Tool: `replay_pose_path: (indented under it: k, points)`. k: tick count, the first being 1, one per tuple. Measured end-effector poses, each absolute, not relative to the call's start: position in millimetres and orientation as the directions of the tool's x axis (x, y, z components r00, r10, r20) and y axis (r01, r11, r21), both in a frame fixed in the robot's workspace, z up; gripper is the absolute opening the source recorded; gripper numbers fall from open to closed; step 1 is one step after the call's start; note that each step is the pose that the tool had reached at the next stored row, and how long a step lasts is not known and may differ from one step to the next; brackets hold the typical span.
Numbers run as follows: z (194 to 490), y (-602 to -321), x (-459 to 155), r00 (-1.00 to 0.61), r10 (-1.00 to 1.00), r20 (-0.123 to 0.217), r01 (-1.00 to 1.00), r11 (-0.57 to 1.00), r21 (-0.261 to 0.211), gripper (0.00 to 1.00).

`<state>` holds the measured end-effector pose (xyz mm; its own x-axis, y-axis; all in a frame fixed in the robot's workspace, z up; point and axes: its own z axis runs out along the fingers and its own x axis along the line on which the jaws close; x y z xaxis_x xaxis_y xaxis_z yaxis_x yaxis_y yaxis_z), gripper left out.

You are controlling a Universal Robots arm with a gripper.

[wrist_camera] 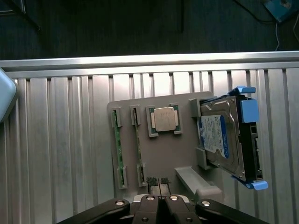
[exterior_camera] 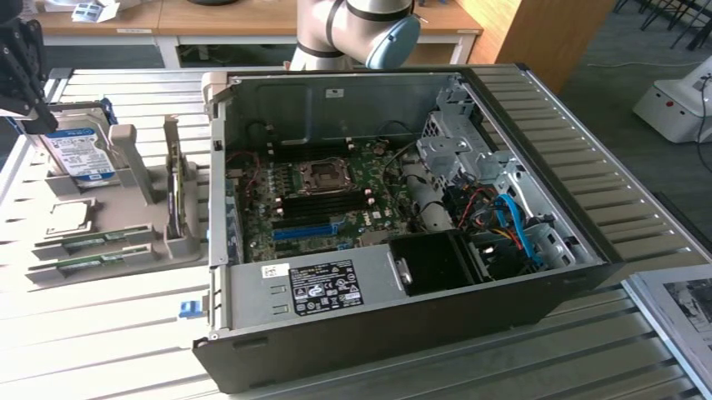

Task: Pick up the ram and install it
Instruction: 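Pick up the ram and move it above insertion slot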

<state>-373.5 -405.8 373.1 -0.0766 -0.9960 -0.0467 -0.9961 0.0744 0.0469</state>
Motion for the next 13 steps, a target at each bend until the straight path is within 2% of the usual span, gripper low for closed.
replay_pose_path:
  k: [11,12,13]
  points:
    - [373.0,-405.8,-373.5,-0.077,-0.996,-0.047,-0.996,0.074,0.047,0.10]
    - [373.0,-405.8,-373.5,-0.077,-0.996,-0.047,-0.996,0.074,0.047,0.11]
    - [373.0,-405.8,-373.5,-0.077,-0.996,-0.047,-0.996,0.074,0.047,0.16]
